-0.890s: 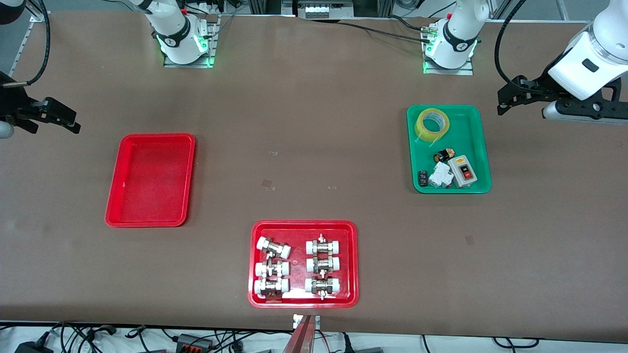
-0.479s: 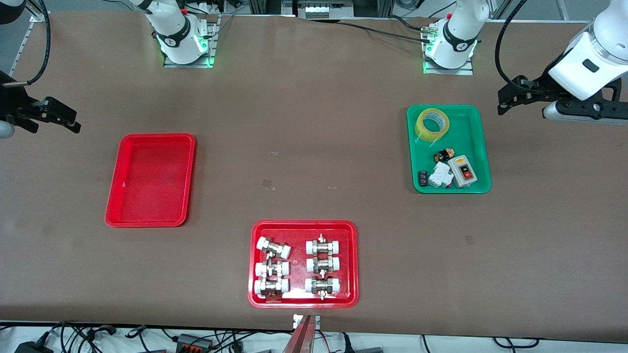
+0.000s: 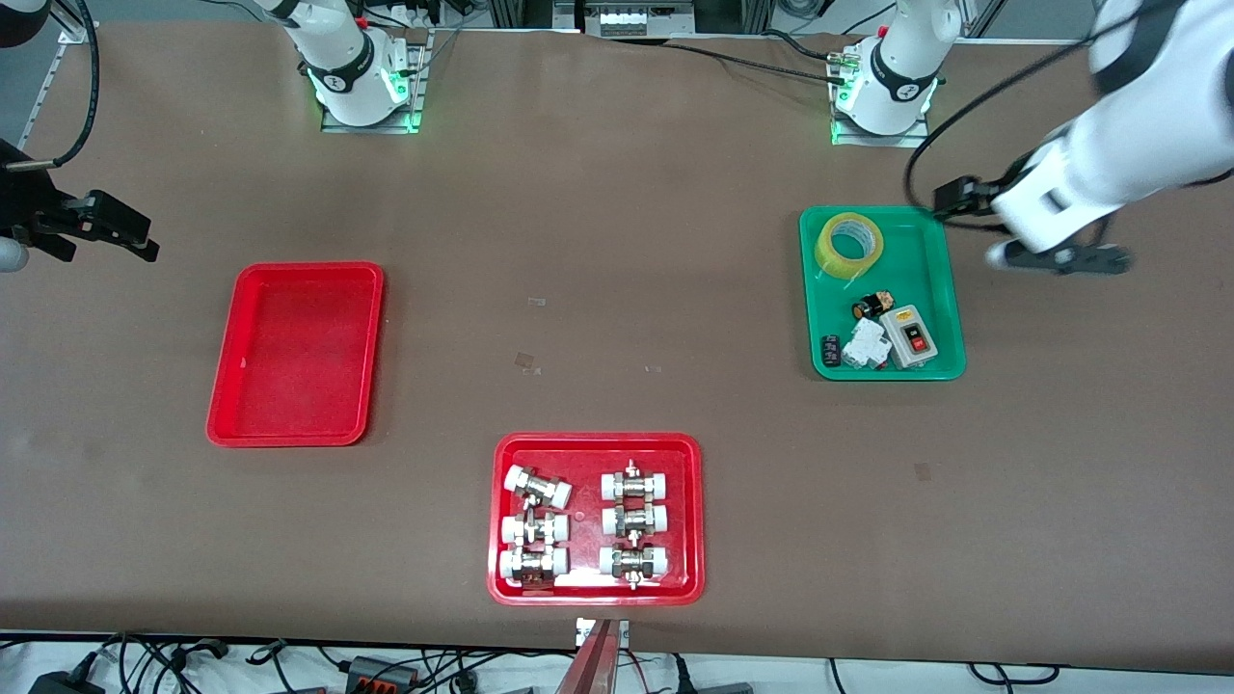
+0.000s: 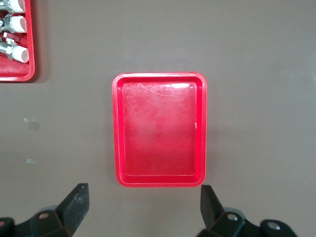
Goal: Left arm passes tape to right arm into tray
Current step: 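Move the left gripper down over the yellow tape roll in the green tray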
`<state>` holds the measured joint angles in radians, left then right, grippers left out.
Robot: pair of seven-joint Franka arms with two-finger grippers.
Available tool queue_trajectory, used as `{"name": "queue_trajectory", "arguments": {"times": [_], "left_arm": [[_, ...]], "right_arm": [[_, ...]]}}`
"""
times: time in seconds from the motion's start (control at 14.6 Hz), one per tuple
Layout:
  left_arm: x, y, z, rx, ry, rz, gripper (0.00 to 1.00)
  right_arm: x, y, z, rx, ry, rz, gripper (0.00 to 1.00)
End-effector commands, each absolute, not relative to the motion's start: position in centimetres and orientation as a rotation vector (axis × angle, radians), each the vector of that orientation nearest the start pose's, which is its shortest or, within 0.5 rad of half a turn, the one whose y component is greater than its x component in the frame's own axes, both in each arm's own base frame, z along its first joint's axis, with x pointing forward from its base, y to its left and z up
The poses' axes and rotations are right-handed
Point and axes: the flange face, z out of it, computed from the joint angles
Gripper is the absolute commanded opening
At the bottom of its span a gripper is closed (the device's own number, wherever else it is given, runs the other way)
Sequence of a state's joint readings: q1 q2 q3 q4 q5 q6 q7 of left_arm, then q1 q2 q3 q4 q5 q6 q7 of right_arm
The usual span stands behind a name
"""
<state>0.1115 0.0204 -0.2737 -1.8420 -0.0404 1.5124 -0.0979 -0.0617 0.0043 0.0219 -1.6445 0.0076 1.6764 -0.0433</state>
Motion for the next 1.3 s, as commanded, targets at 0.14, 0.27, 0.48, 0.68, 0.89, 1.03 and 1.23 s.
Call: {"name": "queue_trajectory", "arguments": {"times": [0.14, 0.27, 0.48, 0.68, 0.89, 1.03, 1.23], "left_arm": [[46.1, -9.1, 32.2, -3.1, 0.042, 0.687, 1.0], [45.2, -8.4, 28.0, -3.103, 0.017, 0.723, 1.0], [45.2, -5.9, 24.5, -3.105, -0.047, 0.838, 1.0], [44.3, -5.2, 21.2, -3.104, -0.073, 0.885, 1.0], [42.5, -5.3, 19.5, -3.103, -0.072, 0.874, 1.0], [41.9, -5.1, 18.6, -3.114, -0.048, 0.857, 1.0], [41.6, -4.8, 18.2, -3.132, 0.055, 0.878, 0.6]], "right_arm": [[55.9, -2.0, 60.1, -3.126, -0.019, -0.051, 1.0], [55.8, -2.1, 60.1, -3.126, -0.017, -0.049, 1.0], [55.8, -2.1, 60.1, -3.126, -0.017, -0.049, 1.0], [55.8, -1.9, 60.1, -3.125, -0.019, -0.042, 1.0], [55.7, -2.0, 59.9, -3.126, -0.02, -0.023, 1.0], [55.5, -2.1, 59.8, -3.123, -0.017, 0.003, 1.0], [55.5, -2.1, 59.8, -3.123, -0.015, 0.006, 1.0]]}}
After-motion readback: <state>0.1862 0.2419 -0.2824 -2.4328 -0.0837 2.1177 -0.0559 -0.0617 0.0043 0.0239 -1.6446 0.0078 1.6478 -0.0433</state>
